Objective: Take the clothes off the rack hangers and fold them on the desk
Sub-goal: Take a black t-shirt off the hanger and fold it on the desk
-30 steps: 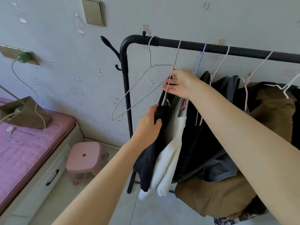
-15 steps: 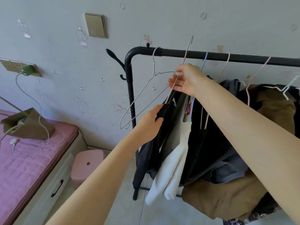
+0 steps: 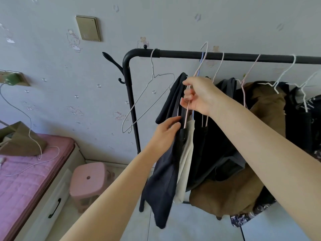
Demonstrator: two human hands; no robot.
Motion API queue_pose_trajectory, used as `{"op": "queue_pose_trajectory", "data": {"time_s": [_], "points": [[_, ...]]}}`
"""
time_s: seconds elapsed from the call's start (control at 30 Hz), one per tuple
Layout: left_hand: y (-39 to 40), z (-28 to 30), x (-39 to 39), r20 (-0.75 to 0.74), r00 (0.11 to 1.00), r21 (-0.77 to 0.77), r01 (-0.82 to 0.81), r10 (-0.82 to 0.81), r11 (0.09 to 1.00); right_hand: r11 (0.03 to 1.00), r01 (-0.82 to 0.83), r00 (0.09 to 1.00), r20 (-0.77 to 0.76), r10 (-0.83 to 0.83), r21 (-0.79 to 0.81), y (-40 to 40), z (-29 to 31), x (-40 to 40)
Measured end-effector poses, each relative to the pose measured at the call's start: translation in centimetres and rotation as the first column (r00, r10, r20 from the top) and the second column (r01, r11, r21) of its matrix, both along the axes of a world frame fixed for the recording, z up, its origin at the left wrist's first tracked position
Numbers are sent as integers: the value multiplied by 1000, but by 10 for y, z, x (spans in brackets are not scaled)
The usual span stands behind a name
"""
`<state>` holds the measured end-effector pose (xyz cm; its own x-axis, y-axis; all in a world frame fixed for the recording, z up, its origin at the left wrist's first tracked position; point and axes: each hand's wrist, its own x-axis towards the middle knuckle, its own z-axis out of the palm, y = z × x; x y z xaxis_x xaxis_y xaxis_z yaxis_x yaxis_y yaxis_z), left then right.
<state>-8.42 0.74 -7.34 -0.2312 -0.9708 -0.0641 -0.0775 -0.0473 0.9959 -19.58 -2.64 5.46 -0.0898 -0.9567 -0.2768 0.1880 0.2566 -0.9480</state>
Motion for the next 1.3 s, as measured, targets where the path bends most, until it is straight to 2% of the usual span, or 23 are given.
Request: {"op": "queue_pose_trajectory", "data": {"time_s": [0.07, 0.17, 0.27, 0.33, 0.4, 0.5, 0.57, 0.67, 0.83, 0.9, 0.97, 1.07, 1.3], "points": [[4, -1, -12, 31, 997, -43, -68, 70, 997, 1000, -20, 999, -33, 21, 7, 14, 1, -6], [9, 1, -30, 128, 983, -127, -118, 134, 985, 997, -78, 980, -183, 75, -9, 34, 0, -20], [8, 5, -49, 207, 949, -219, -190, 236, 957, 988, -141, 915, -389, 108, -59, 52, -1, -38], [8, 12, -63, 233, 913, -261, -274, 336, 926, 975, -208, 871, -469, 147, -81, 65, 0, -54], [7, 19, -71, 257, 864, -312, -349, 433, 883, 956, -279, 842, -500, 201, -86, 77, 0, -68], [11, 29, -76, 334, 744, -418, -432, 578, 799, 934, -349, 826, -493, 272, -70, 93, 1, -93], [19, 36, -75, 331, 666, -493, -482, 668, 724, 931, -360, 846, -441, 301, -55, 99, 2, -106], [35, 46, -69, 311, 549, -572, -545, 776, 614, 914, -401, 813, -482, 328, -55, 103, 3, -124], [49, 59, -31, 281, 464, -555, -636, 840, 537, 888, -448, 746, -590, 309, -102, 106, -4, -137], [50, 63, -7, 267, 472, -473, -695, 840, 541, 874, -482, 730, -579, 363, -60, 106, -6, -141], [54, 66, 18, 232, 560, -366, -708, 796, 605, 852, -523, 735, -516, 440, -19, 104, -6, -143], [66, 66, 44, 241, 675, -277, -641, 697, 716, 866, -497, 779, -467, 418, -54, 103, -6, -141], [87, 60, 51, 407, 782, -150, -453, 472, 879, 926, -360, 915, -238, 325, -118, 95, -18, -113]]}}
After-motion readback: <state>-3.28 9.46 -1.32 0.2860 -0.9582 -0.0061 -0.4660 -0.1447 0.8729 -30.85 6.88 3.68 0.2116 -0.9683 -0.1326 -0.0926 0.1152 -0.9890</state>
